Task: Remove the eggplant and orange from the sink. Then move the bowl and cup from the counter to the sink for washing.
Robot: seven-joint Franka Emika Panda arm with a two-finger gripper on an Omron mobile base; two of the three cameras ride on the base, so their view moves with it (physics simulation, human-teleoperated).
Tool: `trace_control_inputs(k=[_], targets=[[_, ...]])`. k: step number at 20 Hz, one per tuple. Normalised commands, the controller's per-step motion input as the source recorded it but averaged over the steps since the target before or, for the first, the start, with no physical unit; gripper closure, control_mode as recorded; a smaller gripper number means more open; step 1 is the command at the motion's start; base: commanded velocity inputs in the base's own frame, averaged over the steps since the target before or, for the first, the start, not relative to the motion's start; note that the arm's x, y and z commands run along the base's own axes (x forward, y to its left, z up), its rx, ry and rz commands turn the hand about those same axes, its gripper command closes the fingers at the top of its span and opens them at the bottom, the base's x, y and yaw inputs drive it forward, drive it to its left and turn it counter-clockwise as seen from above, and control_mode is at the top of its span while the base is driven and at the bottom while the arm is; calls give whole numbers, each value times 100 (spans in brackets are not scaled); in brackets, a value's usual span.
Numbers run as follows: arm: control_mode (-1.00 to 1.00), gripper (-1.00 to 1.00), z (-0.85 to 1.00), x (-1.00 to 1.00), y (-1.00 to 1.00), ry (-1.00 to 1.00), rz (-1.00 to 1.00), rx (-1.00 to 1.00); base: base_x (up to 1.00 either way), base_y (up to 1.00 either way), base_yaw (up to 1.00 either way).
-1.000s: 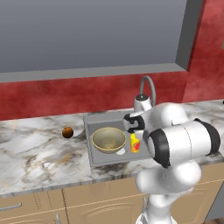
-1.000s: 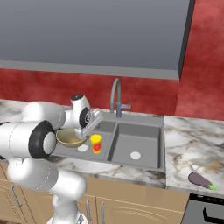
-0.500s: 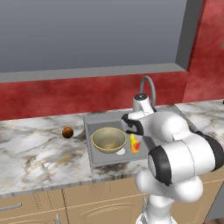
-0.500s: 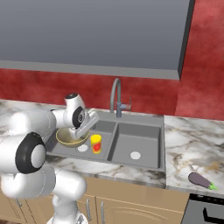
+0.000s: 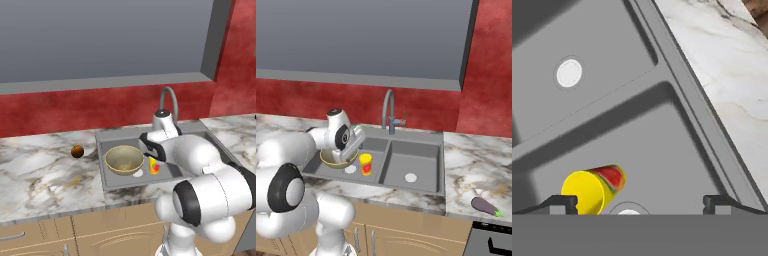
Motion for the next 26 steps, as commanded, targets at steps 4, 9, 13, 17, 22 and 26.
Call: trace_control_inputs(k=[4,9,13,17,22,26], targets=[[-100,-100,7,-19,0,1,23,0,0,0,0],[-100,-100,14,-12,0,9,23,0,0,0,0],[-100,-100,22,-9,0,22,23,0,0,0,0],[-100,-100,23,-10,0,26,27,-1,0,0,0],[-100,-100,23,-12,0,22,31,-3,0,0,0],[-100,-100,18,-19,0,12,35,-4,0,0,0]])
